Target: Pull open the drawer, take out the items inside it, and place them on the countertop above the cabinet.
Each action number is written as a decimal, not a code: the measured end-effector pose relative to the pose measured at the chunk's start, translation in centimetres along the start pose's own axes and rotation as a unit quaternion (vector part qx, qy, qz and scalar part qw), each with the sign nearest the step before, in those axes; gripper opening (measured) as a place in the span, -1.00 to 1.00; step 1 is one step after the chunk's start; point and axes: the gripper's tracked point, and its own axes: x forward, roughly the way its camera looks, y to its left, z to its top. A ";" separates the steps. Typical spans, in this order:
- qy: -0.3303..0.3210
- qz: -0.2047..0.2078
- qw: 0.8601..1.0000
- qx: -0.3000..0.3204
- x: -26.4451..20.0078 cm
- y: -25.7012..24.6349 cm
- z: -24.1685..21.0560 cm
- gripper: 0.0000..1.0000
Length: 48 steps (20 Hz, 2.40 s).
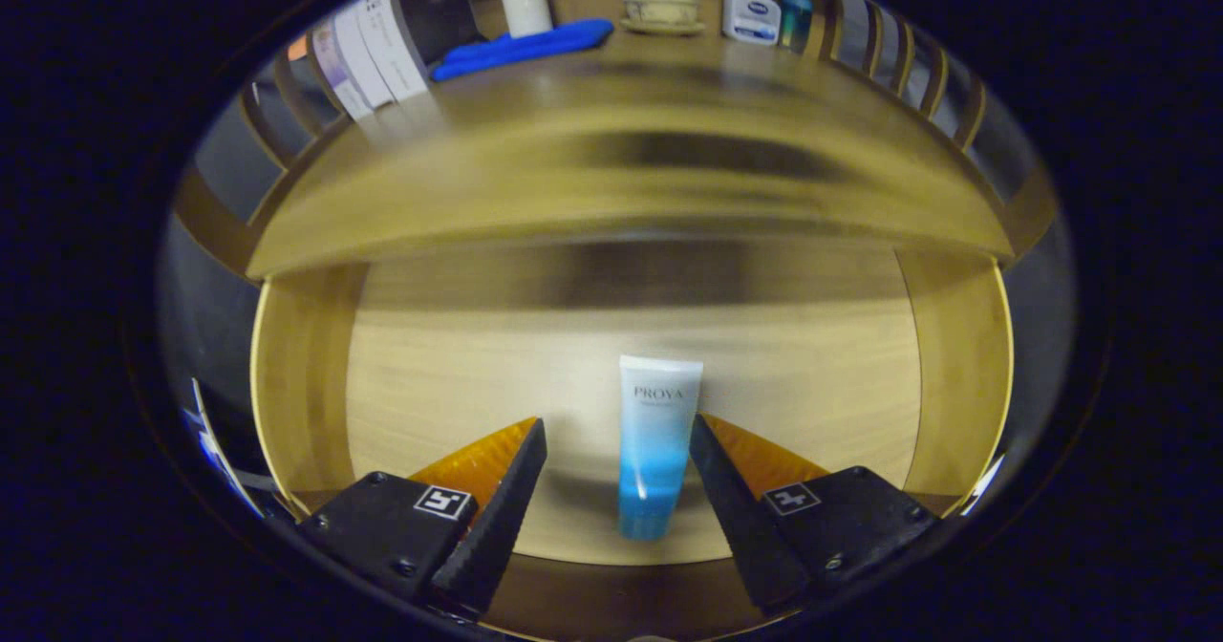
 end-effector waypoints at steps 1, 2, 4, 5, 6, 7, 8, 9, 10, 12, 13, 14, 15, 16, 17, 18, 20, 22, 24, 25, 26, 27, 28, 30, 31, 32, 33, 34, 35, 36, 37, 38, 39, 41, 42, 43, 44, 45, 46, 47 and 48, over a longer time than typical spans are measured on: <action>0.008 -0.004 1.000 0.003 0.4 -0.1 -0.3 0.91; 0.014 -0.003 1.000 0.006 0.7 -0.2 -0.5 0.90; 0.026 -0.008 1.000 0.012 1.2 -0.5 -0.7 0.88; 0.031 -0.011 0.999 0.015 1.3 -0.5 -0.8 0.86; 0.034 -0.015 0.999 0.018 1.4 -0.9 -1.0 0.74; 0.034 -0.017 0.999 0.022 1.4 -1.1 -1.1 0.63; 0.033 -0.019 0.999 0.023 1.5 -1.2 -1.1 0.52; 0.034 -0.020 0.999 0.025 1.6 -1.4 -1.2 0.46; 0.035 -0.022 0.999 0.026 1.6 -1.4 -1.1 0.40; 0.030 -0.024 0.999 0.034 1.8 -1.7 -1.0 0.27; 0.029 -0.021 0.999 0.031 1.5 -1.8 -1.0 0.15; 0.030 -0.014 0.999 0.030 1.5 -1.6 -1.1 0.03; 0.029 -0.011 0.999 0.034 1.4 -1.6 -1.1 0.01; 0.024 -0.005 0.999 0.035 1.2 -1.5 -1.1 -0.02; 0.021 -0.001 0.999 0.032 1.0 -1.4 -1.1 -0.03; 0.014 0.000 0.999 0.032 0.4 -1.6 -1.2 -0.03; 0.004 0.006 1.000 0.026 -1.1 -1.6 -1.5 -0.04; -0.005 0.016 1.000 0.022 -2.5 -1.4 -1.8 -0.05; -0.018 0.023 0.999 0.019 -4.2 -1.3 -1.9 -0.05; -0.022 0.027 0.999 0.015 -5.1 -1.2 -2.0 -0.05; -0.028 0.030 0.999 0.016 -5.8 -1.2 -1.9 -0.04; -0.034 0.032 0.999 0.014 -6.6 -1.2 -1.9 -0.04; -0.039 0.036 0.999 0.012 -7.6 -1.1 -1.8 -0.04; -0.053 0.040 0.998 0.011 -9.4 -1.1 -1.2 -0.04; -0.060 0.040 0.997 0.010 -10.1 -1.2 -0.7 -0.04; -0.067 0.039 0.997 0.009 -10.8 -1.4 -0.1 -0.04; -0.073 0.039 0.996 0.015 -11.5 -1.5 0.7 -0.04; -0.077 0.042 0.996 0.019 -12.2 -1.5 1.5 -0.04; -0.080 0.047 0.995 0.024 -12.5 -1.3 2.5 -0.04; -0.085 0.051 0.995 0.025 -12.9 -1.3 3.6 -0.04; -0.090 0.051 0.994 0.027 -13.0 -1.1 4.8 -0.04; -0.093 0.050 0.994 0.027 -13.2 -0.9 5.9 -0.04; -0.096 0.049 0.994 0.029 -13.1 -0.7 7.1 -0.04; -0.100 0.051 0.993 0.032 -13.0 -0.3 9.3 -0.05; -0.103 0.052 0.993 0.031 -12.8 -0.2 10.5 -0.05; -0.105 0.048 0.993 0.034 -12.7 -0.2 11.6 -0.05; -0.105 0.043 0.993 0.034 -12.5 -0.3 12.7 -0.05; -0.105 0.041 0.993 0.032 -12.3 -0.3 13.6 -0.05; -0.104 0.041 0.993 0.031 -12.1 -0.2 14.6 -0.05; -0.105 0.040 0.993 0.036 -11.9 -0.2 15.6 -0.05; -0.104 0.039 0.993 0.040 -11.5 -0.4 16.4 -0.05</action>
